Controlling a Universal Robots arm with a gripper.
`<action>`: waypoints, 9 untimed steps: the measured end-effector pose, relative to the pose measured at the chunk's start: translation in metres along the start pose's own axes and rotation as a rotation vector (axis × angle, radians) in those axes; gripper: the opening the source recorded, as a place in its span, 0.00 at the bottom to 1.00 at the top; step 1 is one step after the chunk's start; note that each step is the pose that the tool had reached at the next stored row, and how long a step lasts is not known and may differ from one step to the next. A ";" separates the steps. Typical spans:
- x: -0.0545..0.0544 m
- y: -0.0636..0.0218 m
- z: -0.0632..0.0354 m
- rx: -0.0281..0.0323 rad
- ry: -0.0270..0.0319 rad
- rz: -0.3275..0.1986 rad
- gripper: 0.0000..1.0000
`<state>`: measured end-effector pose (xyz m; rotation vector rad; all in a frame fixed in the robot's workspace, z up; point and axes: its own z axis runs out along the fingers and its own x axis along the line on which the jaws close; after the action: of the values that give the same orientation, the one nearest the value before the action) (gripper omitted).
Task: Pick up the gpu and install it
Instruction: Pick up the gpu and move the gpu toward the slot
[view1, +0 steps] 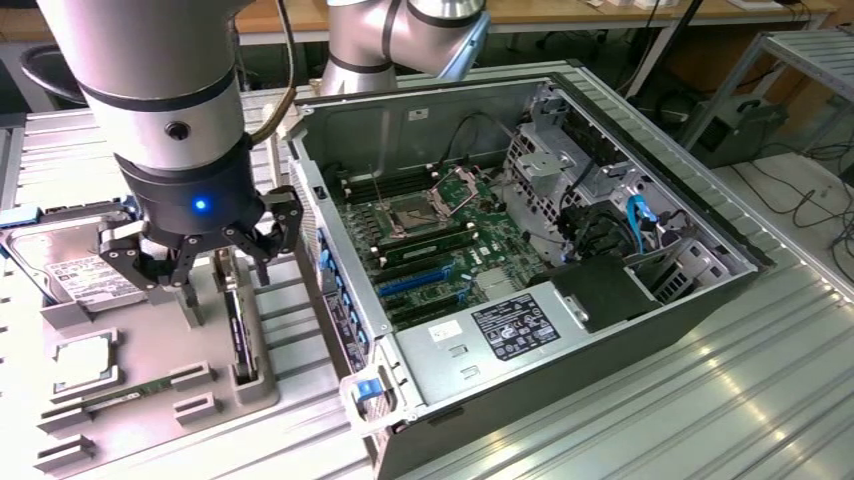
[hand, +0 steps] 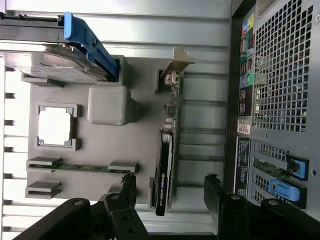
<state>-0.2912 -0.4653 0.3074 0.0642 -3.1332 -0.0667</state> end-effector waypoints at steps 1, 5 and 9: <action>0.000 -0.0004 0.0013 0.0000 -0.0001 0.000 0.66; 0.000 0.0004 0.0431 -0.0001 0.0004 -0.001 0.66; 0.000 -0.0005 0.0622 -0.0001 0.0022 -0.001 0.66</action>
<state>-0.2912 -0.4631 0.2452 0.0665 -3.1310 -0.0667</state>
